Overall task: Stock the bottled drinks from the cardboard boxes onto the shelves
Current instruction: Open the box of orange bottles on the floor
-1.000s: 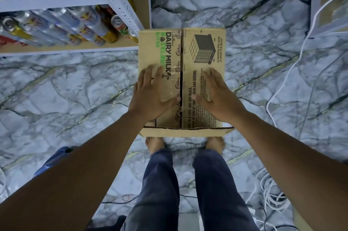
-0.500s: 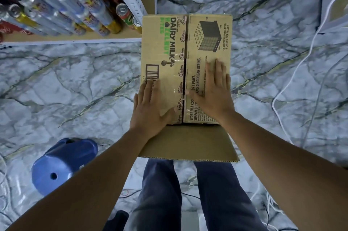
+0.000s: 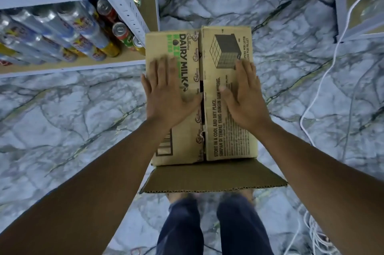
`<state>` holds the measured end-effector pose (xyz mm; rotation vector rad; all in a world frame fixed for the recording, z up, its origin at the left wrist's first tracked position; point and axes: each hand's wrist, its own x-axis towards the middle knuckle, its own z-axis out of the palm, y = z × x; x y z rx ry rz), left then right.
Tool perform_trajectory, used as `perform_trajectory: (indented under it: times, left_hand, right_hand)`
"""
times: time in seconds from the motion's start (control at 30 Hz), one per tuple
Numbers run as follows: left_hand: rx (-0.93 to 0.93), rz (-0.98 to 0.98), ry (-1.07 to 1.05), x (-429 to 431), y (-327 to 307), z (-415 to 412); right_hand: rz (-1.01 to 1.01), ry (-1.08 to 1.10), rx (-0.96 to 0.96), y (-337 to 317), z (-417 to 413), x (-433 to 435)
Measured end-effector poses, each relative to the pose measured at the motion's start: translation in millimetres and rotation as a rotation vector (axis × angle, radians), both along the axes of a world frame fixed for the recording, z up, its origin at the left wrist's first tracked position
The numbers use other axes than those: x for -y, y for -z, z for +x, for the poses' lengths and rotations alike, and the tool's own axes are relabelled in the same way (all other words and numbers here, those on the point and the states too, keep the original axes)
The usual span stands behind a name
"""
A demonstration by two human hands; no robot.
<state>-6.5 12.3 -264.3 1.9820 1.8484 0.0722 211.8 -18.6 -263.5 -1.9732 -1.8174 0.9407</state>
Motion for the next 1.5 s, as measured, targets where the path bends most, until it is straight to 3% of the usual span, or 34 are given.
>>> perform_trajectory:
  times: [0.23, 0.63, 0.83, 1.03, 1.33, 1.5]
  left_hand:
    - [0.013, 0.015, -0.002, -19.1, -5.2, -0.5]
    - [0.284, 0.084, -0.175, 2.3, -34.0, -0.5]
    - [0.405, 0.219, -0.196, 10.3, -46.9, -14.1]
    - [0.502, 0.196, -0.25, 14.1, -50.3, -23.0]
    - [0.52, 0.214, -0.139, 16.2, -66.1, -29.6]
    - [0.469, 0.223, 0.029, 14.3, -66.5, -33.5]
  right_hand:
    - [0.014, -0.032, -0.071, -4.2, 14.2, -38.7]
    - [-0.024, -0.012, -0.148, -18.6, 9.4, -9.5]
    - [-0.004, -0.07, -0.036, -12.1, -11.6, -11.0]
    - [0.003, -0.073, 0.14, 1.3, -26.3, -8.9]
    - [0.014, -0.037, -0.254, -33.0, -16.9, 1.2]
    - [-0.011, 0.009, -0.289, -55.0, -11.0, 11.0]
